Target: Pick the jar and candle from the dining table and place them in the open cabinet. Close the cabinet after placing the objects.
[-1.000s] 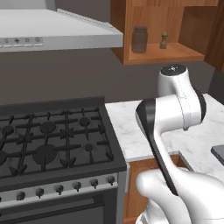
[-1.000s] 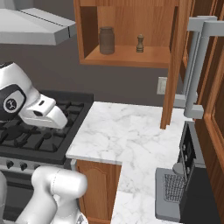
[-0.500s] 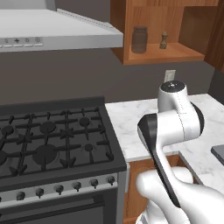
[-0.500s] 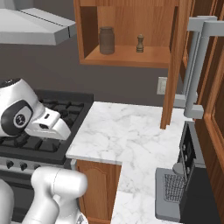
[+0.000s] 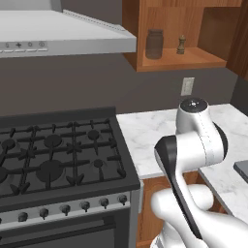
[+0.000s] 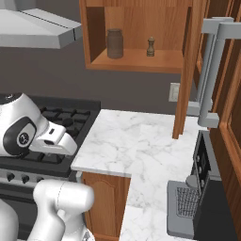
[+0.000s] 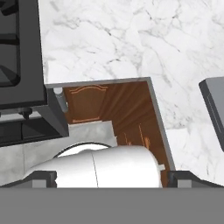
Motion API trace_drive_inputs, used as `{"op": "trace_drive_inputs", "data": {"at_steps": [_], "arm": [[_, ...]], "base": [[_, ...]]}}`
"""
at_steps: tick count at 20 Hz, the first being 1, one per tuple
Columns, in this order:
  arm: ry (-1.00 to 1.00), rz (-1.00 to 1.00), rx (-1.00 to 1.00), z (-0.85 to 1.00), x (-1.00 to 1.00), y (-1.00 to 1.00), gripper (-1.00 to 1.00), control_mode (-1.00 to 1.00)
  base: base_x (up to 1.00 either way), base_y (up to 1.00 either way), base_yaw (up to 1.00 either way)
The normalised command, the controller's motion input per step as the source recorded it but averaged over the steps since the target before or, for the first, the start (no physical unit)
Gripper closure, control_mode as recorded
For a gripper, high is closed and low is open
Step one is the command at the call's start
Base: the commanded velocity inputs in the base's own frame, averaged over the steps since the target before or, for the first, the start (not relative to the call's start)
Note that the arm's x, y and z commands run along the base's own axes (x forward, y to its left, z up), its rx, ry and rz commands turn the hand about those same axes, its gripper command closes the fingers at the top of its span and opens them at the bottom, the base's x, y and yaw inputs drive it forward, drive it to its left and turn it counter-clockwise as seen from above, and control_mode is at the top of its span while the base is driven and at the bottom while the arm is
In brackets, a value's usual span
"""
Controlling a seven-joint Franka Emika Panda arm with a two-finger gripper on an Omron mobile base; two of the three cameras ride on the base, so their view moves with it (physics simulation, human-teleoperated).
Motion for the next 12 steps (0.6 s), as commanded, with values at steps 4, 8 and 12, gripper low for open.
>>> {"op": "trace_drive_inputs", "data": {"at_steps": [4, 8, 12], "arm": [[0.0, 0.0, 0.0, 0.0, 0.0, 0.0, -1.0, -1.0], [0.0, 0.0, 0.0, 0.0, 0.0, 0.0, -1.0, -1.0], [0.0, 0.0, 0.0, 0.0, 0.0, 0.0, -1.0, -1.0]], "base": [[0.0, 0.0, 0.0], [0.0, 0.0, 0.0], [0.0, 0.0, 0.0]]}}
